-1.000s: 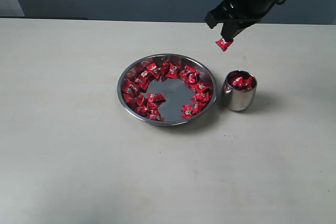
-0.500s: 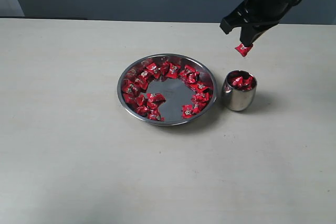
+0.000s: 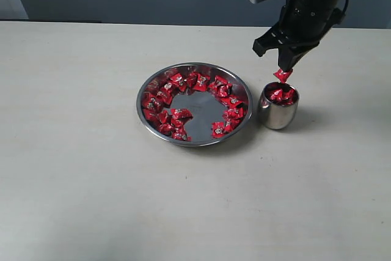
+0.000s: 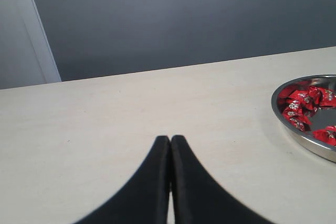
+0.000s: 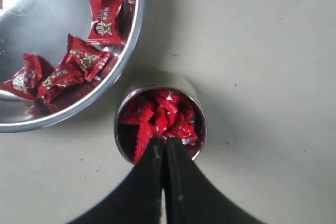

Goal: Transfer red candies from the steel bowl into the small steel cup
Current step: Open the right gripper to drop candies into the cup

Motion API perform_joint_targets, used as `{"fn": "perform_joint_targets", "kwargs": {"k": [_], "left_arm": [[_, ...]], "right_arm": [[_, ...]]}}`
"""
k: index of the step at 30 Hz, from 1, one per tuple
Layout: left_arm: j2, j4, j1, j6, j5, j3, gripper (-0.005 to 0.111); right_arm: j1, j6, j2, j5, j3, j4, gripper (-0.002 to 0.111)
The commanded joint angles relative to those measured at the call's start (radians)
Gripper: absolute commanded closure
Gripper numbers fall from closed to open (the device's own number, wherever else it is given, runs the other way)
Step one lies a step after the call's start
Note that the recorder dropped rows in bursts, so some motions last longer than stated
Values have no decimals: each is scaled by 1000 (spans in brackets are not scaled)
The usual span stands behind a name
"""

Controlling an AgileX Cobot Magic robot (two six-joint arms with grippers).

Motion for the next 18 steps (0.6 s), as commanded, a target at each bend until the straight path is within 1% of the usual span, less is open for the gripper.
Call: {"fn": "perform_joint_targets", "kwargs": {"k": [1,7,9,11,14,16,18], "left_arm": [[-5,-4,-6,-4,-6,2,106],[-5,-4,-6,-4,-6,2,106],[-5,-4,-6,-4,-6,2,106],[-5,-4,-6,-4,-6,2,106],[-5,-4,-6,-4,-6,2,106],[-5,-4,-6,-4,-6,2,106],[-5,-4,-6,-4,-6,2,106]], "right_arm": [[-6,6,22,33,-5,-12,109],[-6,6,33,35,-5,-14,109],[-6,6,32,35,-5,-18,107],[-6,6,32,35,-5,-27,97],[-6,6,32,35,-5,-38,76],[-6,6,32,35,-5,-38,70],[-6,6,32,35,-5,-38,70]]}}
